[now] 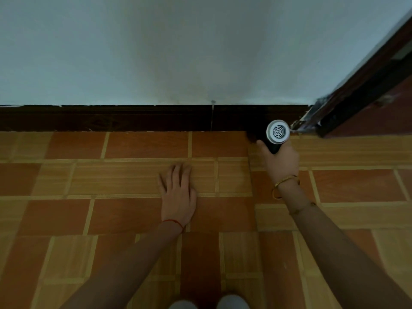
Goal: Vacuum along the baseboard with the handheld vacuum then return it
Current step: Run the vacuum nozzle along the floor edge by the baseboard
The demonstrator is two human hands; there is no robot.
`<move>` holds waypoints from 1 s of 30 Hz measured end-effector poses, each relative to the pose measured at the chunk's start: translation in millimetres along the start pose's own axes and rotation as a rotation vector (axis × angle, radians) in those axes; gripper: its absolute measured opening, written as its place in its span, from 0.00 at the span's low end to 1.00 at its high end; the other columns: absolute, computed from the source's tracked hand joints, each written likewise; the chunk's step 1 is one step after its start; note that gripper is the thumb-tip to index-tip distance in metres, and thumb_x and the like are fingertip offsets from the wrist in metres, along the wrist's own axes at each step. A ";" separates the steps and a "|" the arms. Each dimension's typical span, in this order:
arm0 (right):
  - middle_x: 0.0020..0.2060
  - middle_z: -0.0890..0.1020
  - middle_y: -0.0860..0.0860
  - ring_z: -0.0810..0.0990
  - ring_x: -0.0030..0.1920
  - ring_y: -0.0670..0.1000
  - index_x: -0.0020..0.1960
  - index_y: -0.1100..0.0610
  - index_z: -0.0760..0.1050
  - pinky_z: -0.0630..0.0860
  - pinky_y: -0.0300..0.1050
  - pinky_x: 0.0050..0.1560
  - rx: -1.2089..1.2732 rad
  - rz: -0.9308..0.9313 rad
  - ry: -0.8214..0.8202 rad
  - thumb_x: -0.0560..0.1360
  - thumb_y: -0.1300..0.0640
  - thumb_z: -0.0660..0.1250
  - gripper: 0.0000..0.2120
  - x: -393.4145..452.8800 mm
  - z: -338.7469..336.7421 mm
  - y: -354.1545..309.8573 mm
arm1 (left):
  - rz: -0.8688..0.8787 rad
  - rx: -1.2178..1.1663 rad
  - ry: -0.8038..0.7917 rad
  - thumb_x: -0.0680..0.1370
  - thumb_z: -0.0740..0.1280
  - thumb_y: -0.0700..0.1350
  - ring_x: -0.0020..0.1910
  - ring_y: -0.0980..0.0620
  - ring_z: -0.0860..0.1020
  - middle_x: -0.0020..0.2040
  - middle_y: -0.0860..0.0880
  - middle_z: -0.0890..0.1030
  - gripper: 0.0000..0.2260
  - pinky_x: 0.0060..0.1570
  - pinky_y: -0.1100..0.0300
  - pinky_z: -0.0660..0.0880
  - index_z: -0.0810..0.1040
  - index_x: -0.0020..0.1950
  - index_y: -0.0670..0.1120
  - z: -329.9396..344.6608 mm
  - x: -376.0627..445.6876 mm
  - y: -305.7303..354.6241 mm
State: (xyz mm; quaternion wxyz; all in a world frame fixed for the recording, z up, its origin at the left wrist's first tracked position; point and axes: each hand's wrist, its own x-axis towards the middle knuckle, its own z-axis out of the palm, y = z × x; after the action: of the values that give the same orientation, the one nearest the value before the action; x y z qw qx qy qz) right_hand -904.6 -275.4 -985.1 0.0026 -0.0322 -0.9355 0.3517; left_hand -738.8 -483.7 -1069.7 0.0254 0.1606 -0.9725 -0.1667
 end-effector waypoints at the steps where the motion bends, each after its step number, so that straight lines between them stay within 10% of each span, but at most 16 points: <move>1: 0.47 0.83 0.56 0.81 0.46 0.56 0.64 0.62 0.70 0.67 0.37 0.32 0.009 0.022 0.007 0.73 0.42 0.68 0.29 0.6 -2.9 4.2 | -0.001 0.010 0.005 0.80 0.53 0.49 0.77 0.42 0.59 0.75 0.44 0.66 0.24 0.74 0.32 0.50 0.64 0.76 0.46 0.0 0.0 0.5; 8: 0.39 0.77 0.47 0.74 0.38 0.45 0.57 0.59 0.74 0.63 0.26 0.29 0.005 -0.043 -0.138 0.73 0.44 0.70 0.21 0.1 -16.9 15.3 | 0.003 0.025 0.029 0.80 0.53 0.50 0.77 0.41 0.60 0.75 0.42 0.66 0.24 0.74 0.32 0.50 0.65 0.76 0.45 -1.4 -2.2 3.1; 18: 0.32 0.76 0.43 0.76 0.34 0.45 0.51 0.58 0.74 0.70 0.38 0.33 -0.021 0.019 -0.137 0.72 0.41 0.69 0.21 -23.0 -43.3 39.0 | 0.133 0.007 0.080 0.79 0.53 0.47 0.74 0.40 0.64 0.71 0.41 0.71 0.23 0.73 0.31 0.51 0.70 0.72 0.44 -0.3 -3.4 8.1; 23: 0.49 0.82 0.54 0.81 0.49 0.54 0.62 0.60 0.71 0.74 0.40 0.42 -0.080 0.046 -0.043 0.71 0.40 0.69 0.30 -44.8 -55.6 58.7 | 0.221 -0.057 0.065 0.78 0.54 0.45 0.73 0.40 0.65 0.70 0.41 0.71 0.21 0.73 0.31 0.54 0.71 0.69 0.43 -1.3 3.4 40.7; 30: 0.35 0.80 0.49 0.80 0.36 0.49 0.53 0.57 0.74 0.75 0.38 0.35 -0.031 0.023 -0.144 0.71 0.40 0.70 0.22 -64.9 -67.1 69.9 | 0.345 -0.047 -0.052 0.80 0.51 0.48 0.75 0.41 0.64 0.72 0.41 0.69 0.22 0.74 0.33 0.56 0.70 0.70 0.44 7.5 -3.4 68.9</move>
State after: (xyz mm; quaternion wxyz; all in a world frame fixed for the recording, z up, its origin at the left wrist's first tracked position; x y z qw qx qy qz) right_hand -833.9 -182.9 -979.5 -0.0693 -0.0178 -0.9383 0.3384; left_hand -757.3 -418.7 -1053.9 0.0324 -0.0136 -0.9818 -0.1868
